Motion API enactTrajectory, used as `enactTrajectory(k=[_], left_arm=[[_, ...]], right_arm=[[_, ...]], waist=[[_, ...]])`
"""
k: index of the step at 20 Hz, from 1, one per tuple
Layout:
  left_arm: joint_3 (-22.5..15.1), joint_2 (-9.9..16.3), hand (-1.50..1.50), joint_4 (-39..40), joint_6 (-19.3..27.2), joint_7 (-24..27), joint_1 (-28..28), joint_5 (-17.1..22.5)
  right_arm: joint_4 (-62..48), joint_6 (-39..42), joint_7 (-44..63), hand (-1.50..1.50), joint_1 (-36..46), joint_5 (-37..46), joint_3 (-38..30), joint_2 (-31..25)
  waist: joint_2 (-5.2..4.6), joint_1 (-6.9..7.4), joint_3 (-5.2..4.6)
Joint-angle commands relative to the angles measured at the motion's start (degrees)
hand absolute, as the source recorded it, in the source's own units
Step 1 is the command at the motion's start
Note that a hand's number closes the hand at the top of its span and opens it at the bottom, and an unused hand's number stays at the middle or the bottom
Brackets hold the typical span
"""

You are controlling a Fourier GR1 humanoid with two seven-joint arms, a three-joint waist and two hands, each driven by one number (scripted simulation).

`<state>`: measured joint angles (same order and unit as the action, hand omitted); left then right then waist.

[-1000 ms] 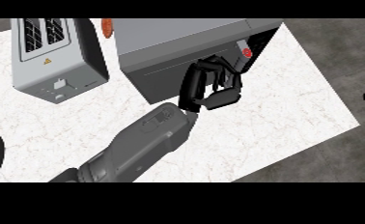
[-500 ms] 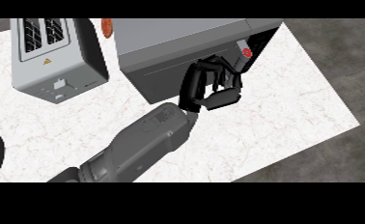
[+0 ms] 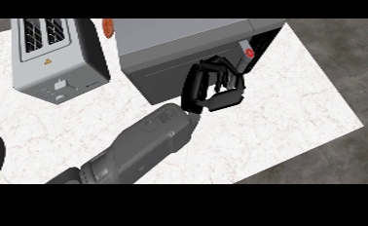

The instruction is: Pick up the milk, place it into the microwave and close the microwave

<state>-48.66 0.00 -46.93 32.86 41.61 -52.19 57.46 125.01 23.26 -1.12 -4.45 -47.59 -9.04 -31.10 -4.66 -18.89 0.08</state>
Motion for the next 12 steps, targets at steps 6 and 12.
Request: enactTrajectory(k=[6,12], left_arm=[[2.1,0.0,1.50,5.9,-0.7,-1.5,-4.5,2.9],[1.2,0.0,1.50,6.4,-1.2,-0.4,-4.4,3.5]], right_arm=[[-0.1,0.6,1.1,-1.50,0.3,-3.3,-0.4,-1.1],[-0.5,2.1,1.3,-1.50,1.1,-4.0,-1.6,-2.8]], waist=[[-0.65,-0.93,0.00],[-0.75,-0.87,0.05]])
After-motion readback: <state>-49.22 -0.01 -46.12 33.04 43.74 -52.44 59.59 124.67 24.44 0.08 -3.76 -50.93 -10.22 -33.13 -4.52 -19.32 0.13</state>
